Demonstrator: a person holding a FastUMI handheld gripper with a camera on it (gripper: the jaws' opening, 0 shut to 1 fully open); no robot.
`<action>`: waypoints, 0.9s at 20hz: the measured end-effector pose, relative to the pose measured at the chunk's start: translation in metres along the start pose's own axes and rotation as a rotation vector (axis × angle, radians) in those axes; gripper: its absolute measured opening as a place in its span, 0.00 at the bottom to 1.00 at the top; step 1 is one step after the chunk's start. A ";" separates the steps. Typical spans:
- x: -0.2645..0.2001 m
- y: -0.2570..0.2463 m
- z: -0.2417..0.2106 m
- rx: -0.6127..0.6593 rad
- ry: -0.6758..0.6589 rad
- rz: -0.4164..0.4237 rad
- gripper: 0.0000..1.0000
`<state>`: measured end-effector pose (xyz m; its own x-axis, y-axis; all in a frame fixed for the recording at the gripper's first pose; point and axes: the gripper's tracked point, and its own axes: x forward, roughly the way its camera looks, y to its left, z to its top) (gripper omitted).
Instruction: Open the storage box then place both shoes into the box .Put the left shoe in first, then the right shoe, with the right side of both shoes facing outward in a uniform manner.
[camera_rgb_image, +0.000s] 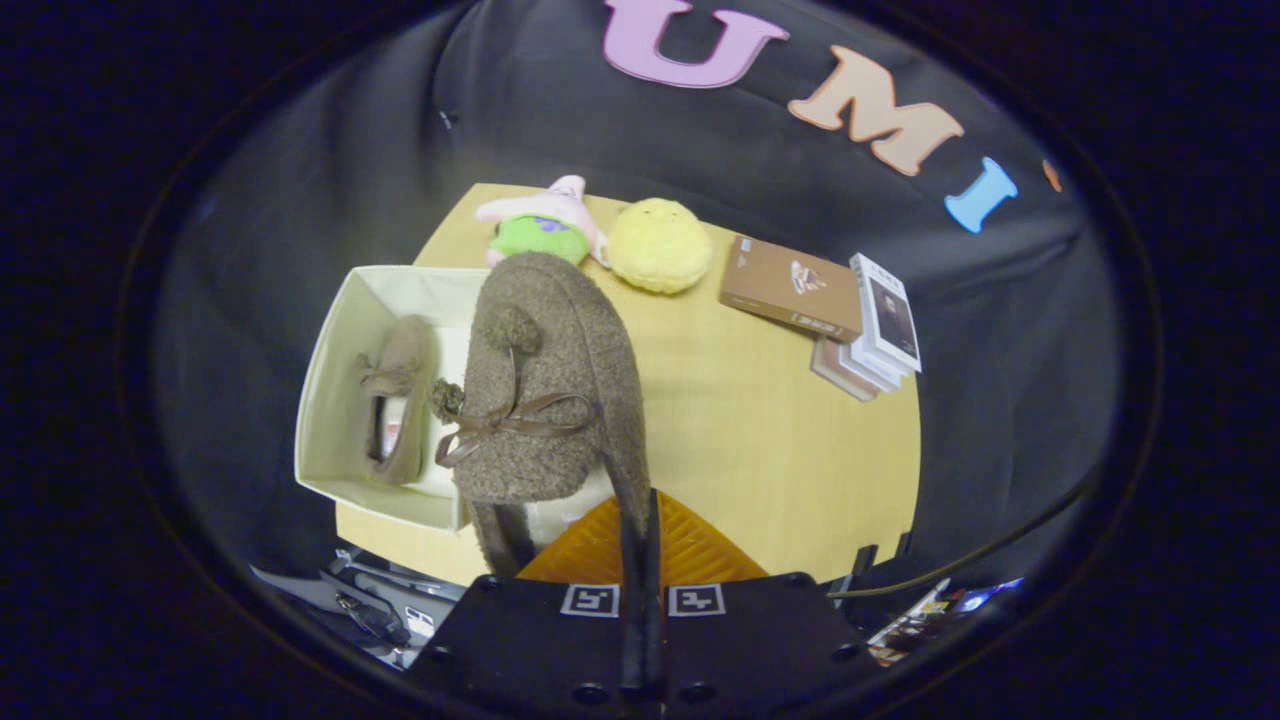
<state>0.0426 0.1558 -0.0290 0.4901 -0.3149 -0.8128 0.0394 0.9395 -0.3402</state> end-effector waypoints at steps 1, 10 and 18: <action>0.000 0.015 0.005 -0.014 -0.008 0.011 0.04; 0.024 0.144 0.041 0.035 0.001 0.123 0.04; 0.107 0.162 0.013 0.013 0.152 0.026 0.04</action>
<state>0.1130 0.2763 -0.1652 0.3536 -0.3058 -0.8840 0.0403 0.9492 -0.3122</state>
